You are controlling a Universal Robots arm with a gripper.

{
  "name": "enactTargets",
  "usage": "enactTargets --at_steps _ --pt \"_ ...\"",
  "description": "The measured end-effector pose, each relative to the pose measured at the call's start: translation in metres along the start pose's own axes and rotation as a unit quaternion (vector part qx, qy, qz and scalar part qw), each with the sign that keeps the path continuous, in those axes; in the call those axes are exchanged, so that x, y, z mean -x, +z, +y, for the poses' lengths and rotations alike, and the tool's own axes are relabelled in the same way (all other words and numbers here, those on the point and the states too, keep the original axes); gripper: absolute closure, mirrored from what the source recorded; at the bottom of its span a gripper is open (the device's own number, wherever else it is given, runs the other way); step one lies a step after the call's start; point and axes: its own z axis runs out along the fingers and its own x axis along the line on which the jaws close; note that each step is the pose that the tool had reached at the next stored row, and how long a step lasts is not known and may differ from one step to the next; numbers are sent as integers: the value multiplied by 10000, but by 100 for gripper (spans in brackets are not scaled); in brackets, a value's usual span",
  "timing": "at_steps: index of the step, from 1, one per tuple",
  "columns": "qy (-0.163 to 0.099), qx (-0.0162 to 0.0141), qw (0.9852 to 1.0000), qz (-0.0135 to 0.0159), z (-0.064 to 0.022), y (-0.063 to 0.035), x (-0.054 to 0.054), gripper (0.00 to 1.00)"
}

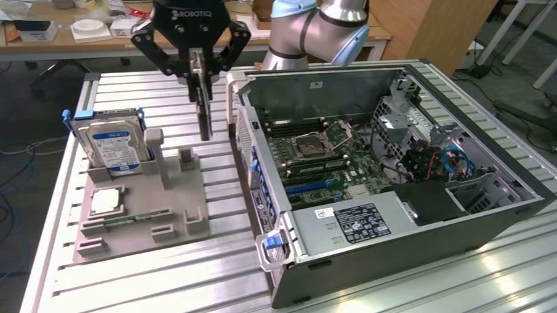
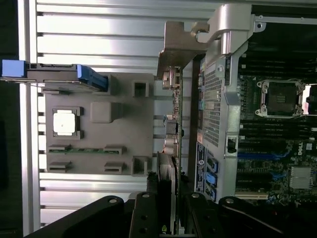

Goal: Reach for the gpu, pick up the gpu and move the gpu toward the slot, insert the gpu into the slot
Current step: 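Pick up the gpu and move the gpu toward the slot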

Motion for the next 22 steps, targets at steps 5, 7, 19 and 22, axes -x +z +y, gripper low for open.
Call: enactTargets --at_steps 5,7,19,22 --pt "0 1 10000 0 -2 3 180 74" --pt "0 0 10000 0 -2 3 243 74" --pt "1 0 10000 1 -6 10 597 74" --pt "1 1 10000 0 -6 12 683 74"
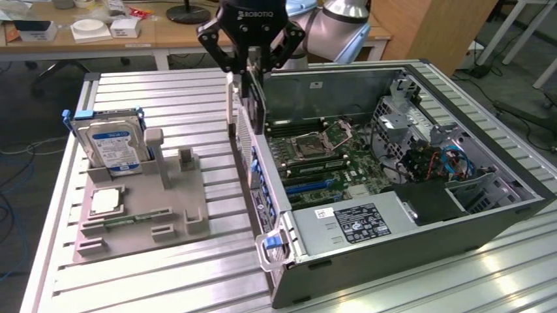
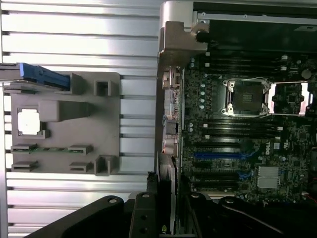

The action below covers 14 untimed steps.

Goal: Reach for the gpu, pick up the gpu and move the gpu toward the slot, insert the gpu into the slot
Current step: 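Pick up the gpu and move the gpu toward the slot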

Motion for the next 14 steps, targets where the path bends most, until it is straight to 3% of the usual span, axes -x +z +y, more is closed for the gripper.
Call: enactTargets --at_steps 14 --pt "0 0 10000 0 -4 8 412 74"
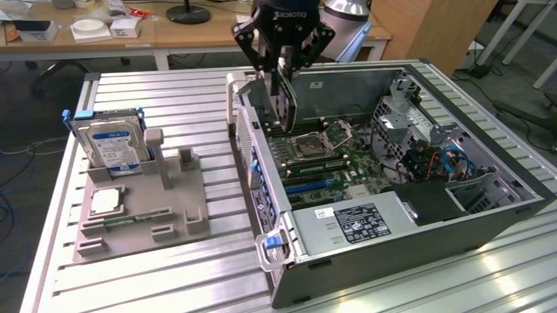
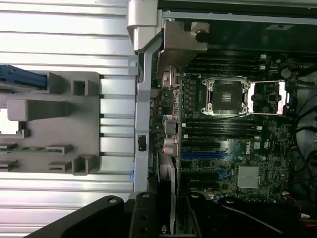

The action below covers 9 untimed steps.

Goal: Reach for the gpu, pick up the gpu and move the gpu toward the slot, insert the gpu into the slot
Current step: 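Pick up the gpu and move the gpu toward the slot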

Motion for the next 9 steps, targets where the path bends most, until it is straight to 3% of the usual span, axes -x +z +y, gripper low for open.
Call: enactTargets --at_steps 9 --pt "-1 0 10000 0 -3 7 278 74"
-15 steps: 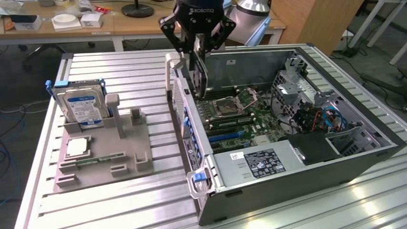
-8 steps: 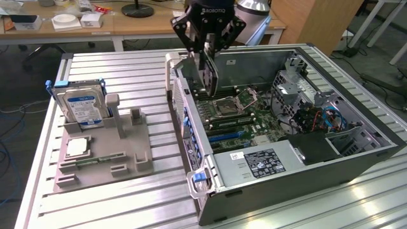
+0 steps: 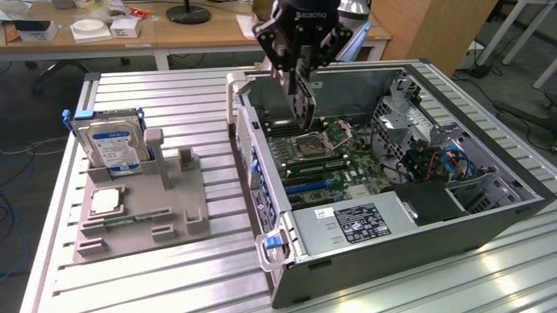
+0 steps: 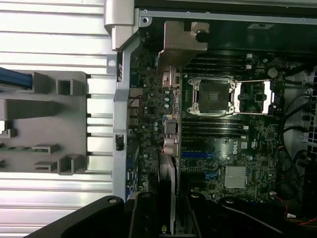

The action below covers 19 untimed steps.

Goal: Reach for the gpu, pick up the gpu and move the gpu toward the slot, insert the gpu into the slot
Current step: 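Pick up the gpu and move the gpu toward the slot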

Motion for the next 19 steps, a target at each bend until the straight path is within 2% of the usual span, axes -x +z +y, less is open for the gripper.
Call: enactTargets --at_steps 19 --pt "0 0 10000 0 -7 17 754 74"
